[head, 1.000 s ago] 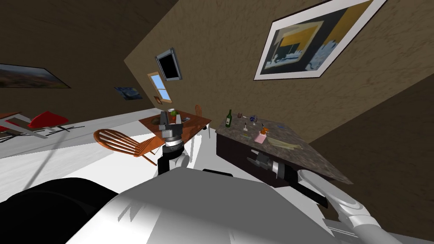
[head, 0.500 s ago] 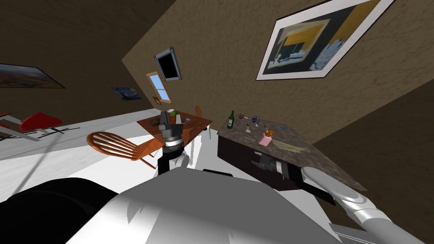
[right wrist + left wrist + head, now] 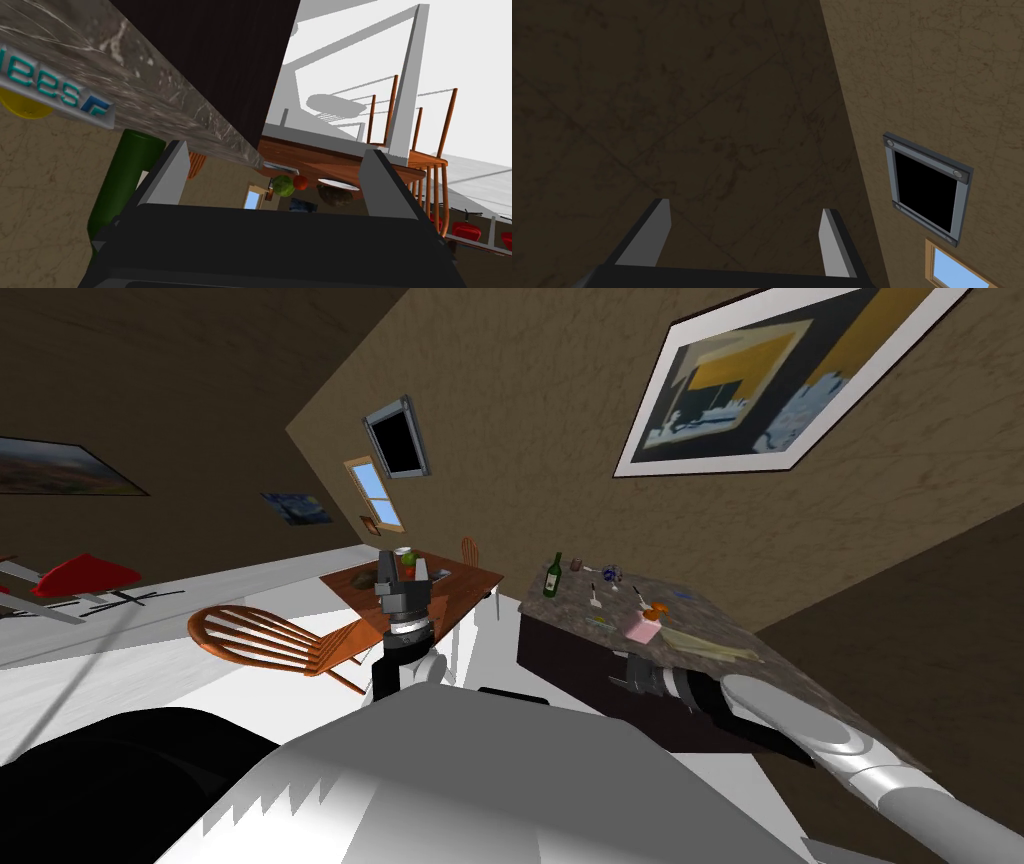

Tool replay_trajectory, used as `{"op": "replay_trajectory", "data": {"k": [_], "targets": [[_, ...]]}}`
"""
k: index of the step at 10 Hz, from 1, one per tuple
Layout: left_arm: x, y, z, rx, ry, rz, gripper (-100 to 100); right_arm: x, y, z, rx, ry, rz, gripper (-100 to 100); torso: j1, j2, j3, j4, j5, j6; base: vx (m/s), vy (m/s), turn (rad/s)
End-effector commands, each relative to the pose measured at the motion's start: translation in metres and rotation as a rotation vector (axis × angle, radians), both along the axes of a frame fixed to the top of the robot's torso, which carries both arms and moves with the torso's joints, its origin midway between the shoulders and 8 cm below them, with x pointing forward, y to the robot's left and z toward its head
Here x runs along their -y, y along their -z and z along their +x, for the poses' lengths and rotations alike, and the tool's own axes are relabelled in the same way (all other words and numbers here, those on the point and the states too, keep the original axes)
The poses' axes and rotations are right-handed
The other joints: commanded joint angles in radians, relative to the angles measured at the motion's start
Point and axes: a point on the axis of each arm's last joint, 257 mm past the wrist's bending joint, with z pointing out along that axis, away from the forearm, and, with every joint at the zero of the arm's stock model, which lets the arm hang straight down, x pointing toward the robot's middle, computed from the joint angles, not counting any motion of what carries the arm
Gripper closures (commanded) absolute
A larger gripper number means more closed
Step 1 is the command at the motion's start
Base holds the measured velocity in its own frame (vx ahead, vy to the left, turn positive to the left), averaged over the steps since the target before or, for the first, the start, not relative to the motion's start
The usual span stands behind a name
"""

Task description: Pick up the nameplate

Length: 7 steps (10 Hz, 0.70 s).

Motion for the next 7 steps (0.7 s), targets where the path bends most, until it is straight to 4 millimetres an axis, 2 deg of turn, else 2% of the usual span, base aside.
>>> {"op": "replay_trajectory", "data": {"k": [1, 2, 3, 4, 5, 6, 7], "targets": [[0.0, 0.0, 0.0, 0.0, 0.0, 0.0, 0, 0.016, 0.004, 0.0, -0.005, -0.022, -0.067, -100, 0.0, 0.0, 0.0, 0.0, 0.0, 0.0, 0.095, 0.065, 0.009], [0.0, 0.0, 0.0, 0.0, 0.0, 0.0, 0, 0.036, 0.003, 0.003, -0.01, -0.036, -0.138, -100, 0.0, 0.0, 0.0, 0.0, 0.0, 0.0, 0.105, 0.089, 0.017], [0.0, 0.0, 0.0, 0.0, 0.0, 0.0, 0, 0.04, 0.005, 0.001, -0.011, -0.047, -0.161, -100, 0.001, 0.0, 0.0, 0.0, 0.0, 0.0, 0.088, 0.076, 0.012], [0.0, 0.0, 0.0, 0.0, 0.0, 0.0, 0, 0.061, 0.003, 0.004, -0.013, -0.061, -0.232, -100, 0.0, 0.001, 0.0, 0.0, 0.0, 0.0, 0.099, 0.093, 0.02], [0.0, 0.0, 0.0, 0.0, 0.0, 0.0, 0, 0.064, 0.005, 0.003, -0.015, -0.07, -0.251, -100, 0.001, 0.0, 0.0, 0.0, 0.0, 0.0, 0.071, 0.08, 0.008], [0.0, 0.0, 0.0, 0.0, 0.0, 0.0, 0, 0.085, 0.001, 0.007, -0.016, -0.083, -0.322, -100, 0.001, 0.002, 0.001, 0.0, 0.0, 0.0, 0.088, 0.102, 0.027], [0.0, 0.0, 0.0, 0.0, 0.0, 0.0, 0, 0.087, 0.002, 0.006, -0.017, -0.09, -0.336, -100, 0.002, 0.001, 0.001, 0.0, 0.0, 0.0, 0.069, 0.077, 0.012]]}}
